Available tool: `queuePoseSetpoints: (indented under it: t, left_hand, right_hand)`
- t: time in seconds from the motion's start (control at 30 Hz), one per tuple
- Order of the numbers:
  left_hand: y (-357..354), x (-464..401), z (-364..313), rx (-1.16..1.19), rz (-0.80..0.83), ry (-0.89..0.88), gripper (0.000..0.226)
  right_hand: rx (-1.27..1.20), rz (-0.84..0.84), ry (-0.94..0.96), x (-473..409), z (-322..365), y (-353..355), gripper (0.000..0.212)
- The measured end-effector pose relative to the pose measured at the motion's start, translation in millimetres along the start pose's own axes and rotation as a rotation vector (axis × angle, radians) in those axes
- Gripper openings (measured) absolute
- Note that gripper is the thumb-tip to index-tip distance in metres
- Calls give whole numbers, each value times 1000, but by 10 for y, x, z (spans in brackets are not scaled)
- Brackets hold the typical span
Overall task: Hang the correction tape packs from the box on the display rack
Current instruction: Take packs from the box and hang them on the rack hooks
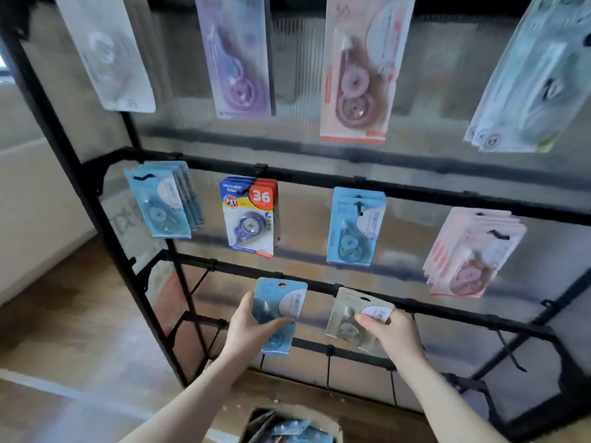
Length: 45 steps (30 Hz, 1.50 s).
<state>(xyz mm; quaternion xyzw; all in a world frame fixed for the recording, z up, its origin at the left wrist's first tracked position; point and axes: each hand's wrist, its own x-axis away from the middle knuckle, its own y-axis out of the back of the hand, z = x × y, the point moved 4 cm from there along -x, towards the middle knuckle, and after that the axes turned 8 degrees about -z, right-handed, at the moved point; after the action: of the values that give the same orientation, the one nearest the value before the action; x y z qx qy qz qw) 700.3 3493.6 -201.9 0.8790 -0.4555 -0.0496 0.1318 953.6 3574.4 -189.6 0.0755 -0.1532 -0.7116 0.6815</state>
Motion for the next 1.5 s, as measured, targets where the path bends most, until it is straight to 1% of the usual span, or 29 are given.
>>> queuePoseSetpoints:
  t: [0.2,0.33,0.47,0.57,0.63,0.7,0.8,1.03,1.13,1.23,1.33,1.43,1.47,1.5]
  left_hand:
    - [0,15,-698,104,-11,-77,50]
    - [-99,29,-1071,118,23,-118,62]
    - [-245,23,-1313,118,50,-153,54]
    - [-361,46,-1447,149,85,-161,50]
    - [-433,43,-1491,144,101,-154,50]
    - [-497,31,-1518,127,107,-151,43]
    - [-592,5,-1526,121,117,-151,37]
    - [-778,-64,-1479,201,184,-85,36]
    - [-837,-49,-1437,245,164,-51,32]
    - [-880,-38,-1425,236,107,-53,29]
    - [-906,-77,-1428,227,65,-75,29]
    - [-938,-171,-1443,192,74,-95,29]
    - [-948,-208,-1448,192,76,-105,33]
    - [-957,-236,-1463,199,79,-118,41]
  right_hand:
    - [-37,-40,74,10,473,321,10]
    - [-69,-62,129,-10,683,490,8]
    - [-83,-89,151,-51,843,623,10]
    - [-106,-99,159,-81,938,702,7]
    - [-104,-112,166,-95,985,749,10]
    - [-86,-129,180,-118,1010,800,13]
    - [-66,-145,187,-166,997,868,11]
    - [-99,-156,171,-232,932,941,13]
    - [-108,-157,178,-248,929,953,13]
    - [-116,-149,188,-260,952,964,12]
    - [-103,-154,209,-271,967,993,13]
    - [-88,-173,212,-289,949,1032,14]
    - [-81,-181,212,-301,934,1046,15]
    - [-73,-188,212,-308,918,1063,15]
